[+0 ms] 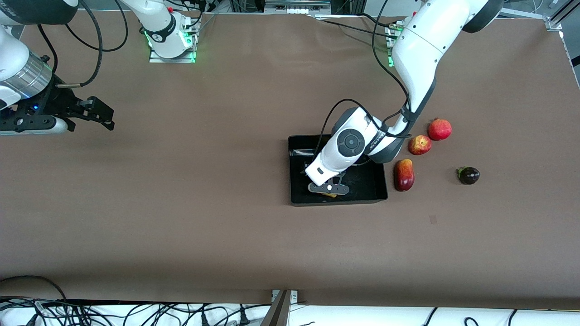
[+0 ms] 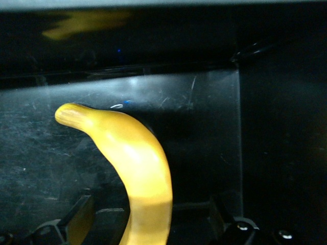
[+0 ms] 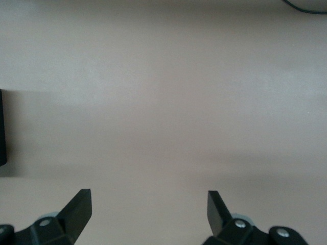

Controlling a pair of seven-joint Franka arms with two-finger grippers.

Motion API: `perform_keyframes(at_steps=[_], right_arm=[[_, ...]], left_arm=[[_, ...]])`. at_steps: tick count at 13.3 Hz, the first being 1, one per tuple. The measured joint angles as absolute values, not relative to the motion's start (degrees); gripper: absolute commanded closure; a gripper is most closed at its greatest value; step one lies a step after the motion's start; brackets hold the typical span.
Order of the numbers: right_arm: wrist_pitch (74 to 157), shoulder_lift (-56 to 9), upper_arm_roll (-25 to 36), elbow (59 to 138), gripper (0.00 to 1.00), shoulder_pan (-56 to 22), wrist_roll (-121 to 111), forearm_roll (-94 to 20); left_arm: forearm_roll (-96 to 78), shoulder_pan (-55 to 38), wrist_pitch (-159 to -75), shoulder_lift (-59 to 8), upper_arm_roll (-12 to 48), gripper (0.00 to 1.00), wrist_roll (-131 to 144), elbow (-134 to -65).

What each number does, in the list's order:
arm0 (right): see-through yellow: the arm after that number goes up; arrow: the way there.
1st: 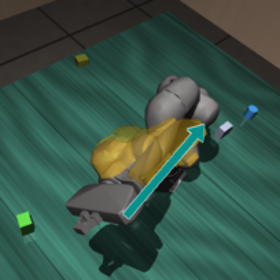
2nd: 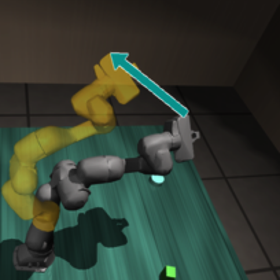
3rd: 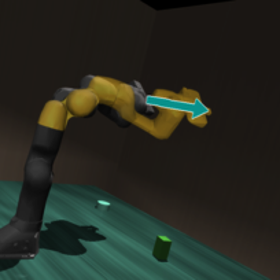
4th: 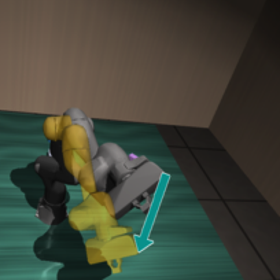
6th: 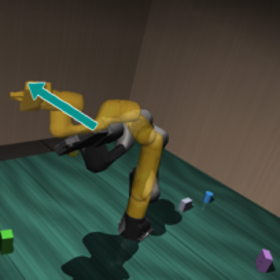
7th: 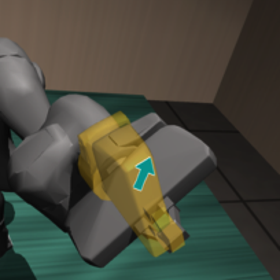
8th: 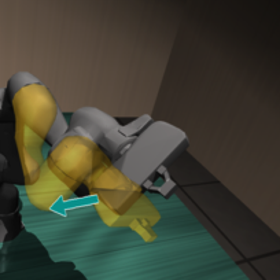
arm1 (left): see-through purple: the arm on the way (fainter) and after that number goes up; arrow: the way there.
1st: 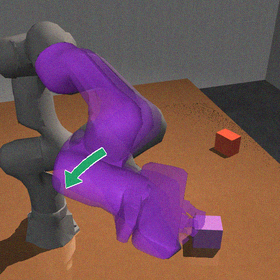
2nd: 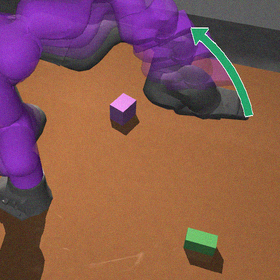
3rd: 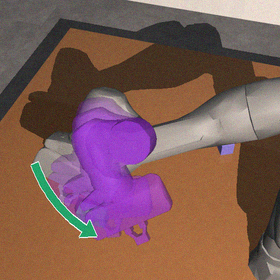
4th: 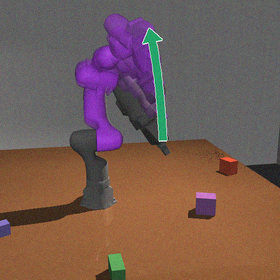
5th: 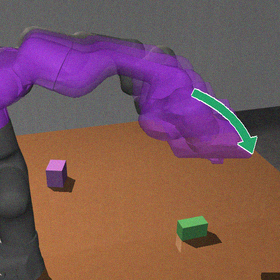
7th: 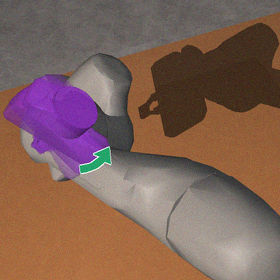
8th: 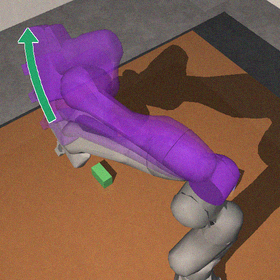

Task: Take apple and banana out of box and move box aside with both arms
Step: 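Reach the left gripper back into the tray and grasp the banana, then carry the yellow banana out and lower it beside the plum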

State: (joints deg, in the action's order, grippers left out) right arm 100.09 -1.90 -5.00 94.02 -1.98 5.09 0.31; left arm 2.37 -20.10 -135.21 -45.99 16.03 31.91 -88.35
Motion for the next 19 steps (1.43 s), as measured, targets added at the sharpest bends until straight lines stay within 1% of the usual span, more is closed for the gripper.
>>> perform_keyframes(at_steps=[1,2,3,4,5,6,11,13,16,19], right_arm=[[100.10,-1.89,-5.05,94.02,0.00,-1.98,5.09,0.31],[100.11,-1.90,-5.13,94.01,0.00,-1.99,5.09,0.31],[100.12,-1.89,-5.19,93.99,0.00,-1.99,5.09,0.31],[100.12,-1.89,-5.24,93.99,0.00,-1.99,5.09,0.31],[100.12,-1.89,-5.24,93.98,0.00,-1.99,5.09,0.31],[100.12,-1.89,-5.24,93.98,0.00,-1.99,5.09,0.31],[100.12,-1.89,-5.24,93.98,0.00,-1.99,5.09,0.31],[100.12,-1.89,-5.24,93.97,0.00,-1.99,5.09,0.31],[100.12,-1.90,-5.25,93.93,0.00,-1.99,5.09,0.31],[100.12,-1.89,-5.24,93.90,0.00,-1.99,5.09,0.31]], left_arm=[[3.11,-20.30,-135.21,-46.29,15.95,0.00,32.97,-88.35],[4.14,-20.65,-135.22,-46.57,15.94,0.06,34.16,-88.35],[5.12,-21.17,-135.22,-46.80,15.92,0.33,35.35,-88.34],[6.13,-21.62,-135.23,-46.99,15.91,0.65,35.92,-88.34],[6.81,-21.86,-135.23,-47.14,15.89,0.94,36.40,-88.35],[6.93,-21.88,-135.23,-47.25,15.84,1.00,36.58,-88.35],[7.01,-20.91,-134.91,-46.74,15.12,1.00,36.60,-87.24],[7.12,-20.08,-132.90,-45.31,14.96,1.00,36.43,-86.19],[7.33,-16.89,-126.48,-40.09,14.81,1.00,32.89,-85.00],[7.78,-10.56,-116.77,-34.07,14.36,1.00,23.50,-84.89]])
